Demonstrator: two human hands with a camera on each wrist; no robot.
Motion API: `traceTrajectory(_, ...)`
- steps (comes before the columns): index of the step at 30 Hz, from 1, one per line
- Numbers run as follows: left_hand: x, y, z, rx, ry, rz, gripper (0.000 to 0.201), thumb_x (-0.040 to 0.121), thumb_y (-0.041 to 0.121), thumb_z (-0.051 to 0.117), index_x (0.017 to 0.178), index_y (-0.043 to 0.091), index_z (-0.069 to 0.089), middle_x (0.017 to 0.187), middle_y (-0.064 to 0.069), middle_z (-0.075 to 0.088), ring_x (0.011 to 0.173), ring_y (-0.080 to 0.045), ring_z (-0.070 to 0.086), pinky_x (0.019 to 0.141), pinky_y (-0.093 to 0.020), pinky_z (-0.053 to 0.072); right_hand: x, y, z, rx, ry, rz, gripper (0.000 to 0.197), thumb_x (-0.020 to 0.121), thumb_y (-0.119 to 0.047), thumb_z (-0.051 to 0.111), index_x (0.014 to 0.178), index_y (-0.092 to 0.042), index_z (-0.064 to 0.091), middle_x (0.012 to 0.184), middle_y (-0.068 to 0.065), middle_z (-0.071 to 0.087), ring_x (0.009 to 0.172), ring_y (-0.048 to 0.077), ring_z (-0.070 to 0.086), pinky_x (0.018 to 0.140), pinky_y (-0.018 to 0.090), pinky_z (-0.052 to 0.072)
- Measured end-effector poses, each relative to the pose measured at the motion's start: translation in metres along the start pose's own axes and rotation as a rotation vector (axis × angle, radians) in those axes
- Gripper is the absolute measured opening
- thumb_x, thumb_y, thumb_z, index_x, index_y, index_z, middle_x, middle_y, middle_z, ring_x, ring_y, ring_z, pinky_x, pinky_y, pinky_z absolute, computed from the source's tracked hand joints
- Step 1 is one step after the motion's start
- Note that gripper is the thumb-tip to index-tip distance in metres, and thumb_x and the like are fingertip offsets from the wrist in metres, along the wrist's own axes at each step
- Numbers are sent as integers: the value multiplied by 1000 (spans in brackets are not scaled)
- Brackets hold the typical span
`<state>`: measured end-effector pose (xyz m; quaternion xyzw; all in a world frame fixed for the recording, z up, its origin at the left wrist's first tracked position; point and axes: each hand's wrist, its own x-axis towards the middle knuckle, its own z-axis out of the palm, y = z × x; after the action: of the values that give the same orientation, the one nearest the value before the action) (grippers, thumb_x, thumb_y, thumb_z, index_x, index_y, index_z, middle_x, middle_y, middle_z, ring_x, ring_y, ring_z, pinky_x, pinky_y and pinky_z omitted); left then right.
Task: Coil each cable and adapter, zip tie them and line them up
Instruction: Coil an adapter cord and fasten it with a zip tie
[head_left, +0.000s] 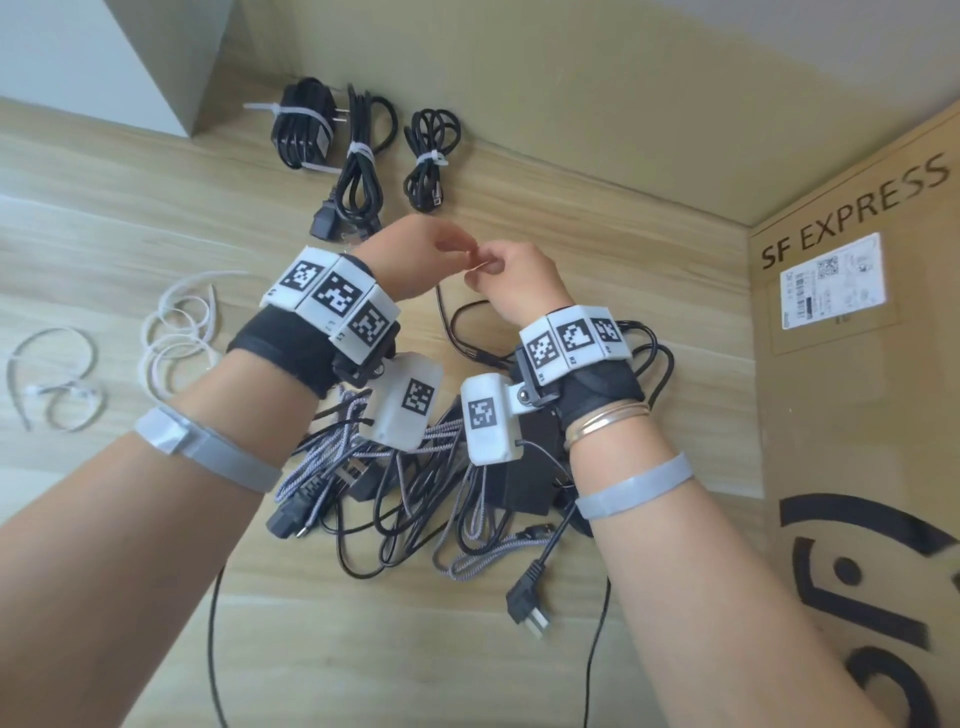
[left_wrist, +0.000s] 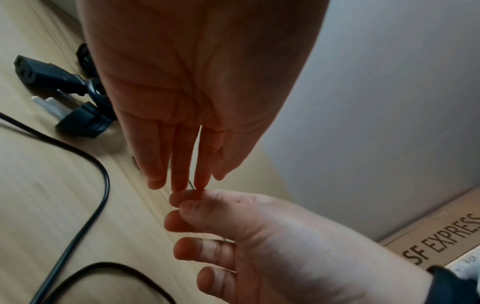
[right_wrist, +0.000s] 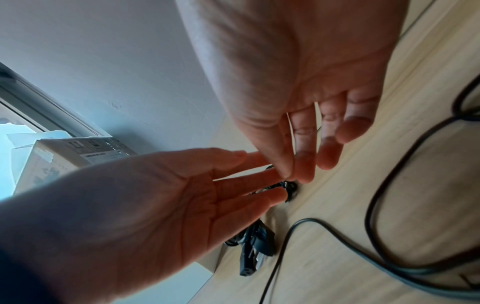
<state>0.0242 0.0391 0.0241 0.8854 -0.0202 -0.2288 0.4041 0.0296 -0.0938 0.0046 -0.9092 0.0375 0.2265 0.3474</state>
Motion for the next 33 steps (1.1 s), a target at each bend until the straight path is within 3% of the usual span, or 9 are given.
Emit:
traceTrajectory(4,-6,-6,7,17,-28,-23,31,94,21,47,122,19,59,125,0,59,113,-15,53,86,-20,35,-6,6,8,6,-24,23,19,89,-20,61,106,-21,67,94,-4,60,97,16,59,81,19,37)
traceTrajectory(9,-8,-23,12,13,-77,-112,32,93,24,47,123,23,57,124,1,59,113,-18,55,102,-35,41,-7,15,17,11,-51,61,18,87,-19,59,103,-23,68,94,-5,62,97,16,60,84,24,44)
traceTrajectory(11,-10,-28,11,5,-78,-134,32,93,23,47,123,21,58,123,-2,60,113,-19,55,103,-35,41,-8,17,20,4,-59,71,20,88,-19,58,105,-23,68,91,-6,59,92,15,58,82,23,44)
traceTrajectory(14,-11,-37,6,-41,-40,-173,31,94,18,47,122,15,58,117,-6,61,105,-19,59,98,-32,45,-8,18,25,-25,-63,85,21,87,-19,58,105,-24,68,100,-3,65,97,15,59,83,22,43)
traceTrajectory(18,-14,-54,-6,38,28,-274,26,91,14,53,115,7,59,105,-13,62,88,-24,59,78,-30,45,-5,18,31,-85,-92,89,20,86,-19,61,103,-24,68,109,-4,68,104,15,59,85,21,42)
traceTrajectory(21,-14,-63,-14,147,62,-359,28,87,15,60,112,3,59,109,-16,61,92,-30,56,77,-32,41,-3,20,34,-133,-128,105,19,84,-20,63,103,-23,67,107,-4,68,102,14,60,81,20,41)
traceTrajectory(26,-10,-79,-14,204,25,-460,20,86,15,60,102,6,54,92,-15,53,83,-27,49,71,-33,39,0,21,37,-169,-153,108,24,80,-18,69,104,-21,65,104,-4,67,95,14,60,74,19,38)
traceTrajectory(29,-6,-85,-12,210,34,-489,32,85,15,61,110,-3,55,89,-16,57,82,-30,53,70,-35,41,0,24,36,-201,-152,127,27,78,-19,72,104,-21,63,96,-6,61,85,13,56,70,19,36)
traceTrajectory(33,-4,-88,-11,239,-28,-509,28,84,16,63,104,-3,63,92,-19,63,81,-31,55,72,-36,44,-1,27,33,-234,-154,139,27,79,-18,70,103,-21,60,93,-6,54,85,14,52,71,20,35)
